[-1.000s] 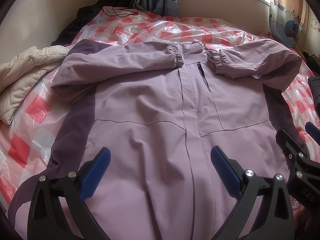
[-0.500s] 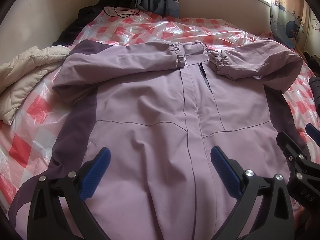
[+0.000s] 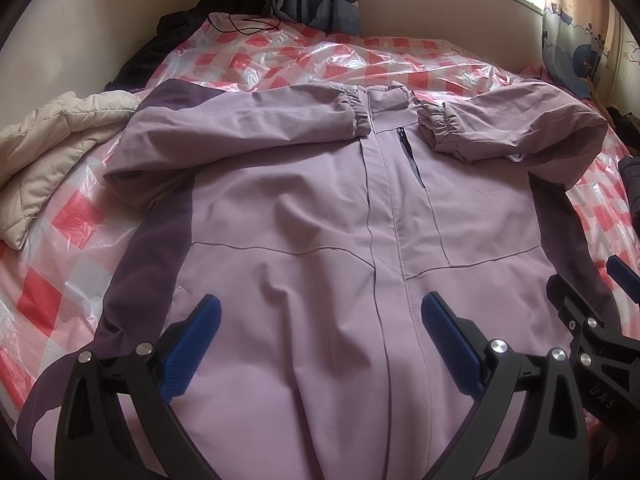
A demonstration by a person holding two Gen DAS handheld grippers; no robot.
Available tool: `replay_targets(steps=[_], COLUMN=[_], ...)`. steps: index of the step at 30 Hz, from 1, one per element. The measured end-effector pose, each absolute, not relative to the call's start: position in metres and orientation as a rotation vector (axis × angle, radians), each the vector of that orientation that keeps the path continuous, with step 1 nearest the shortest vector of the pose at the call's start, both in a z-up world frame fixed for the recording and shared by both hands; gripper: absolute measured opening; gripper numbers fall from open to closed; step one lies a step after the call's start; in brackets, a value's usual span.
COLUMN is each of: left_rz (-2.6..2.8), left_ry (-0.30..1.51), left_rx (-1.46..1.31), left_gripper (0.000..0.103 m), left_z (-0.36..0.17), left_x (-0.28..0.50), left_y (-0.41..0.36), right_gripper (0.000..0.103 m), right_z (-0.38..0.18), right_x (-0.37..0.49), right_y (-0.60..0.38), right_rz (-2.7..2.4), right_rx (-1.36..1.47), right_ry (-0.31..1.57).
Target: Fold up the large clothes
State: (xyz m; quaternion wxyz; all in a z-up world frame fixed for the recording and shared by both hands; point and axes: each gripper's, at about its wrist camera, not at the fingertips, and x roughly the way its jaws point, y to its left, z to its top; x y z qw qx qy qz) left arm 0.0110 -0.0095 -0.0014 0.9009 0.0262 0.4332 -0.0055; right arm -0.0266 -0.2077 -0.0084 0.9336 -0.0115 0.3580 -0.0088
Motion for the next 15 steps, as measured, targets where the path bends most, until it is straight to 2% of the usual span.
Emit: replay_targets(steps=[15], left_rz=[-0.011], left_ry=[0.896], left_rx=[0.055], left_gripper=[0.096], left_z=[-0.0014], left_x=[0.0109], left_y=[-0.0107], right_gripper=[0.097], right_z=[-0.0122], right_x=[-0.0252], right_y=[-0.2073], right_rz=[-0.010], right_rx=[-0.032], right_ry=[0.736])
